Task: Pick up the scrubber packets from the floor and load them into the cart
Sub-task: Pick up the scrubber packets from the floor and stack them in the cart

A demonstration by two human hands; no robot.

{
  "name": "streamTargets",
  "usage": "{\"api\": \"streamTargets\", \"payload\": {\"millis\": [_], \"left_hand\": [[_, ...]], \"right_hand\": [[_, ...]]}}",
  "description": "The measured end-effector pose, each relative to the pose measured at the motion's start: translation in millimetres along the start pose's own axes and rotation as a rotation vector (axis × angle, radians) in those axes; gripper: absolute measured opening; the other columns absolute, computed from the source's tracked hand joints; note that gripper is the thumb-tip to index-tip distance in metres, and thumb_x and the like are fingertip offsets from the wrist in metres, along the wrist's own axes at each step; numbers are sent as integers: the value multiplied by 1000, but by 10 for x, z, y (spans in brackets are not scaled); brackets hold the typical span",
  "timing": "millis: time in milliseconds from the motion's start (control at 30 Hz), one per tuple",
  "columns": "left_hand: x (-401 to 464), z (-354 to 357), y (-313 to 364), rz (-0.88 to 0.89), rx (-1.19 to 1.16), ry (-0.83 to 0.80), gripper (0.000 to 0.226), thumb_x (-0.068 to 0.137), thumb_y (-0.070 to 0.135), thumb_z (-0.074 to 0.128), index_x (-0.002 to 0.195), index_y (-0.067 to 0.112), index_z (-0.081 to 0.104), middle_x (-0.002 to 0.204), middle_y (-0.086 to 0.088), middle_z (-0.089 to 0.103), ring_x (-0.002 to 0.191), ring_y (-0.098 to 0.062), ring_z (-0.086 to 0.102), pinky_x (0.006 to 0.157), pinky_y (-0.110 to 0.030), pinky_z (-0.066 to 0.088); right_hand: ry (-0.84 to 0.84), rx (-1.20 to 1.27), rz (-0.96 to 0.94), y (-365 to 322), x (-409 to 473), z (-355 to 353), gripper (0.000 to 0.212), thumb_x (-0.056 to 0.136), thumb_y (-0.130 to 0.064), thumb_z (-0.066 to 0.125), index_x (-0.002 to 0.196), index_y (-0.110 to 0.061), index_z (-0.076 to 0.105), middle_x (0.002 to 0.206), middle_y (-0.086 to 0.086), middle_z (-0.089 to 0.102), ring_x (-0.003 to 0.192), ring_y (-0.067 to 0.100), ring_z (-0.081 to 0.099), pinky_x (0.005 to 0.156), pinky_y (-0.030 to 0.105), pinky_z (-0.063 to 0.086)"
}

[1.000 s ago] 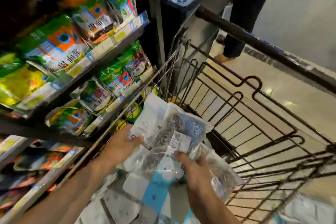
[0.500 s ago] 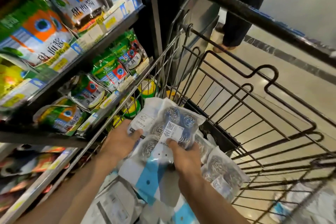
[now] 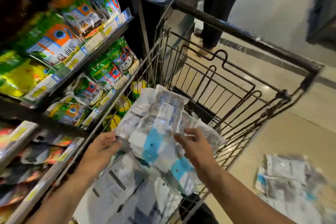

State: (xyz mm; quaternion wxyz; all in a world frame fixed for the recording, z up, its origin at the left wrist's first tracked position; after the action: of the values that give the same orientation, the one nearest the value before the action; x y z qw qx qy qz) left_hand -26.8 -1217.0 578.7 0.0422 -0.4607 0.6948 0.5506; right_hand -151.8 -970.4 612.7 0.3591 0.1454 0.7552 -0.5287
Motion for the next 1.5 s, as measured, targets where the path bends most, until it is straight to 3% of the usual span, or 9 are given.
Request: {"api": "streamTargets", "payload": {"millis": [167, 267, 400, 500, 800, 967, 1100, 1267, 1500], "left_hand": [[-832, -38, -77, 29, 30, -169, 22, 99, 22, 69, 120, 26, 68, 120, 2, 70, 113, -18, 66, 94, -38, 52], [-1237, -64, -71, 96, 67, -225, 23, 97, 16, 70, 119, 21, 69, 117, -3, 72, 113, -21, 67, 98, -39, 52], [-1686, -13, 27, 132, 97, -313, 21, 97, 17, 69, 115, 28, 71, 111, 0, 75, 108, -20, 70, 93, -40, 54], [-1891, 123, 134, 172, 122, -376, 20, 98, 16, 68, 114, 28, 72, 108, 3, 77, 105, -18, 72, 89, -39, 55], [-2680, 811, 67, 144, 97, -524, 17, 98, 20, 69, 115, 21, 71, 106, -2, 80, 101, -20, 75, 83, -33, 54], [-3105, 1191, -181, 167, 207, -590, 15, 98, 20, 68, 112, 21, 71, 104, -3, 80, 99, -22, 75, 78, -32, 51], [-3461, 1555, -457, 131, 268, -606, 12, 98, 16, 67, 109, 17, 72, 104, -7, 78, 100, -25, 73, 77, -32, 50], [-4034, 2039, -894, -14, 256, -638, 11, 99, 17, 66, 106, 15, 74, 94, -9, 80, 88, -26, 73, 73, -35, 50], [-4845, 2742, -1154, 42, 361, -716, 14, 100, 12, 63, 111, 9, 72, 89, -10, 79, 81, -26, 70, 69, -33, 46]], "right_hand": [[-4, -32, -114, 248, -833, -253, 24, 91, -46, 72, 113, -35, 67, 111, -7, 72, 97, 13, 70, 90, 38, 57], [57, -73, -164, 393, -1372, -438, 15, 92, -42, 72, 105, -34, 70, 101, -11, 74, 95, 9, 71, 88, 34, 58], [76, 17, -195, 603, -1972, -772, 8, 94, -29, 74, 100, -24, 74, 99, 2, 78, 92, 23, 74, 73, 26, 58], [169, 91, -217, 760, -2299, -1024, 5, 94, -25, 73, 98, -23, 75, 97, 2, 78, 93, 25, 74, 76, 34, 58], [349, 268, -163, 1635, -3309, -1931, 10, 95, -24, 71, 103, -19, 74, 100, 4, 78, 89, 22, 76, 83, 40, 57], [479, 533, -75, 2136, -3534, -2099, 8, 96, -20, 70, 100, -14, 72, 95, 9, 76, 78, 21, 71, 72, 35, 51], [486, 564, -69, 2587, -3791, -2243, 5, 95, -21, 71, 97, -16, 72, 89, 4, 75, 76, 18, 70, 68, 31, 51], [596, 690, 42, 3377, -4243, -2564, 6, 96, -21, 68, 93, -16, 70, 87, 5, 74, 72, 18, 66, 66, 30, 48], [682, 874, 109, 4284, -4883, -3215, 13, 96, -26, 69, 96, -15, 74, 87, 6, 76, 72, 21, 67, 71, 36, 49]]}}
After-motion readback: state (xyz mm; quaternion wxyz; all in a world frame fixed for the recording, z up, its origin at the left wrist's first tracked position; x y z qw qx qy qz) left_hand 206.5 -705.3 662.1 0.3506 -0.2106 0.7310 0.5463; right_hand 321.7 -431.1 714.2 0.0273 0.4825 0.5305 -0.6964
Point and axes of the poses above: each hand's wrist, its own x-axis towards the middle knuckle, its own z-axis out of the palm, y = z × x, the point moved 1 cm from there along x, towards the middle knuckle
